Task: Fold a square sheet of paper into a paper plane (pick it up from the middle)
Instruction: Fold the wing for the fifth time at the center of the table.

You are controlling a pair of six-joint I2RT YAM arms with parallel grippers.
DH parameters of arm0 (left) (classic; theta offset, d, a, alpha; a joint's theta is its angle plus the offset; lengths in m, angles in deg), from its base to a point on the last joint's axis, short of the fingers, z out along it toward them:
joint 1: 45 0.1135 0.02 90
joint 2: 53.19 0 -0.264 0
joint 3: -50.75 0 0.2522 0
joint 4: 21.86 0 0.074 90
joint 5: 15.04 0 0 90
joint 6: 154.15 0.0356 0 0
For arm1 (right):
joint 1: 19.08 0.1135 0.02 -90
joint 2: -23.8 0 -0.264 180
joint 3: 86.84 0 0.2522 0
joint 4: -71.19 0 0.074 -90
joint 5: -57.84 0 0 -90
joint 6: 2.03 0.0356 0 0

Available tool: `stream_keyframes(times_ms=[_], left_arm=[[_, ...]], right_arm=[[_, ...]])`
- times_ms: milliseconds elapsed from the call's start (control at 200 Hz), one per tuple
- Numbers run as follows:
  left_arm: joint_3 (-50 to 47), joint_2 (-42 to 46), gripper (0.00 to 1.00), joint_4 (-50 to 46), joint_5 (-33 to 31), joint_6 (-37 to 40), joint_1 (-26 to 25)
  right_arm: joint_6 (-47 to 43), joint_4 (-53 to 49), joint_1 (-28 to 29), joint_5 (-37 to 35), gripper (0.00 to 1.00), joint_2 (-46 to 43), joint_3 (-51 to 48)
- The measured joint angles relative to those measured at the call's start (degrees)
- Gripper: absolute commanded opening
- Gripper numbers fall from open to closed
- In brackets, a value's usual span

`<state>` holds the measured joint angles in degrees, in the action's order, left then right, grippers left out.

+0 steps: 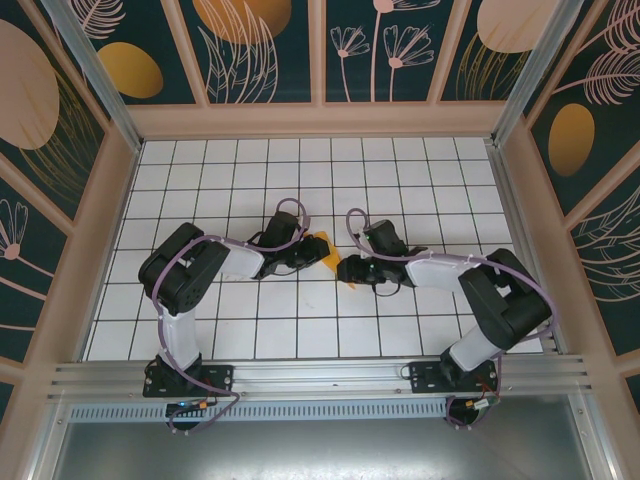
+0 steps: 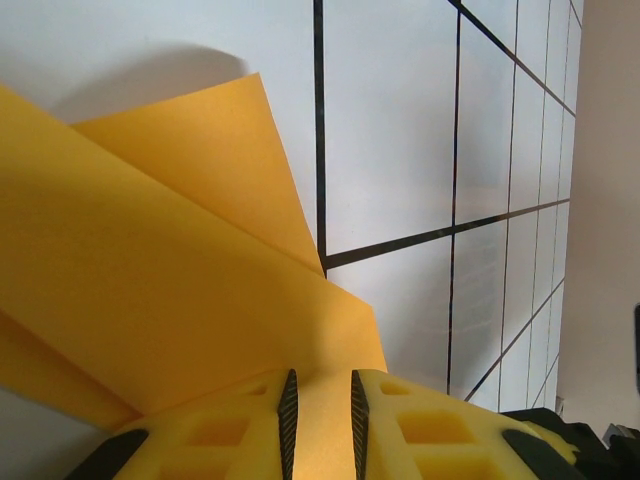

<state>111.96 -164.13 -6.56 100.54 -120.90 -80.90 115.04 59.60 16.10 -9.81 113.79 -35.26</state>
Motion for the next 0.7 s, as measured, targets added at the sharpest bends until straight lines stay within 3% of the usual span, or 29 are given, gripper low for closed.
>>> stream_keyframes(times_ms=[696], left_arm=[[0.3, 0.0, 0.25, -0.6, 0.1, 0.6, 0.0]], right_arm=[[-1.3, -1.2, 0.6, -2.3, 0.39, 1.1, 0.8]])
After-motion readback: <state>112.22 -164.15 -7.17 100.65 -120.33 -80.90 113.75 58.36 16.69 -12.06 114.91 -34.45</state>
